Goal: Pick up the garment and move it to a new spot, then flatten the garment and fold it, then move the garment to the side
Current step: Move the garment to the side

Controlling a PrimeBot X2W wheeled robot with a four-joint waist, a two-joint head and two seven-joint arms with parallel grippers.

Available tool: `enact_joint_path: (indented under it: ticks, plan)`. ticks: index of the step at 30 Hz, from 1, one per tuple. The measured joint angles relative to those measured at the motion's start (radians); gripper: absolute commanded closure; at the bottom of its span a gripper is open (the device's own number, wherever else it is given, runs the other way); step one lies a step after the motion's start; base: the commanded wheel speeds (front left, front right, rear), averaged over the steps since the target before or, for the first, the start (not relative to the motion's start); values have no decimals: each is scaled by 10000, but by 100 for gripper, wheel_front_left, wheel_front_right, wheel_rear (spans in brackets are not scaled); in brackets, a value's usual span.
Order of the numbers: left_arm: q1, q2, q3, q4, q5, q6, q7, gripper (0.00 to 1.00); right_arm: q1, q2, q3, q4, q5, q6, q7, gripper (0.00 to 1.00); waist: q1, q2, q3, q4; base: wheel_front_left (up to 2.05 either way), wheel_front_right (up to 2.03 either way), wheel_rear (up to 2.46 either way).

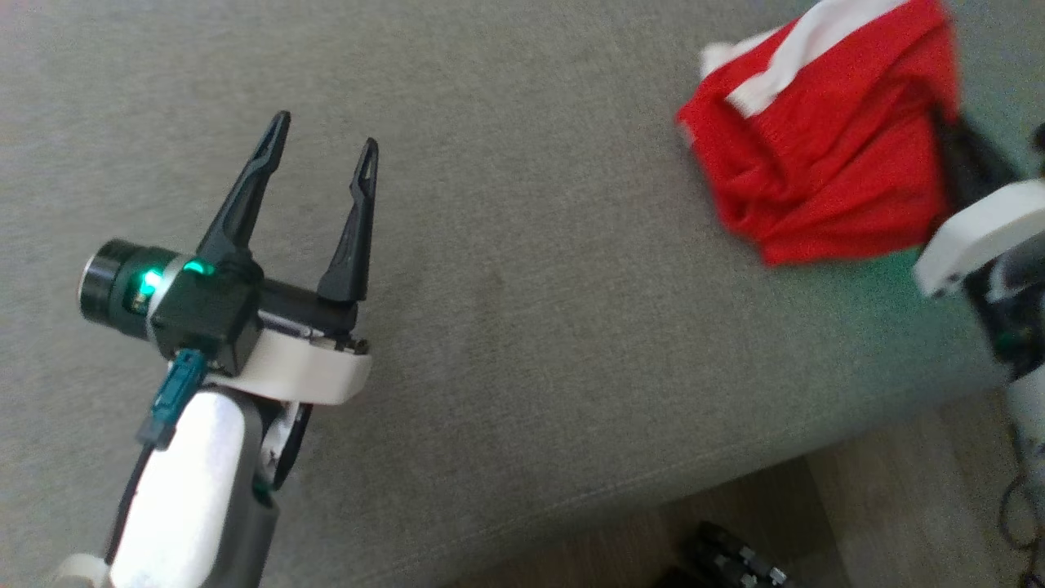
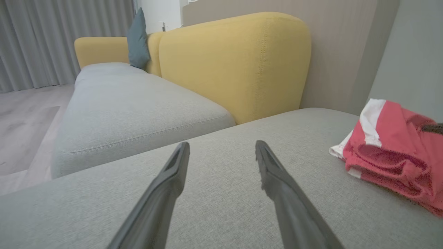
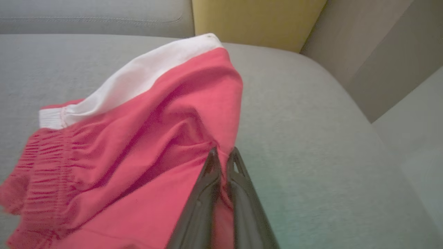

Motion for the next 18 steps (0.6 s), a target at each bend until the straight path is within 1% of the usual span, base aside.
enact_joint_path:
  ticks: [3, 8, 14, 15, 18]
  plan:
    - [-79, 119, -15, -127, 4, -38, 88, 0, -322, -230, -433, -77, -21, 0, -105, 100, -1, 0, 333, -236, 0, 0, 0]
    - [-457, 186, -138, -313, 98, -130, 207, 0, -660, -284, -945, -307, -27, 0, -104, 100, 0, 0, 831, -497, 0, 0, 0]
    - [-946, 253, -353, -384, 244, -228, 265, 0, -975, -299, -1716, -408, -40, 0, -88, 100, -1, 0, 1373, -513, 0, 0, 0]
    - [-1032, 255, -366, -391, 261, -303, 265, 0, -1024, -299, -1854, -391, -94, 0, -86, 100, -1, 0, 1462, -493, 0, 0, 0]
    - [-1249, 261, -414, -391, 261, -307, 259, 0, -1176, -293, -2249, -226, -224, 0, -65, 100, -1, 0, 1706, -415, 0, 0, 0]
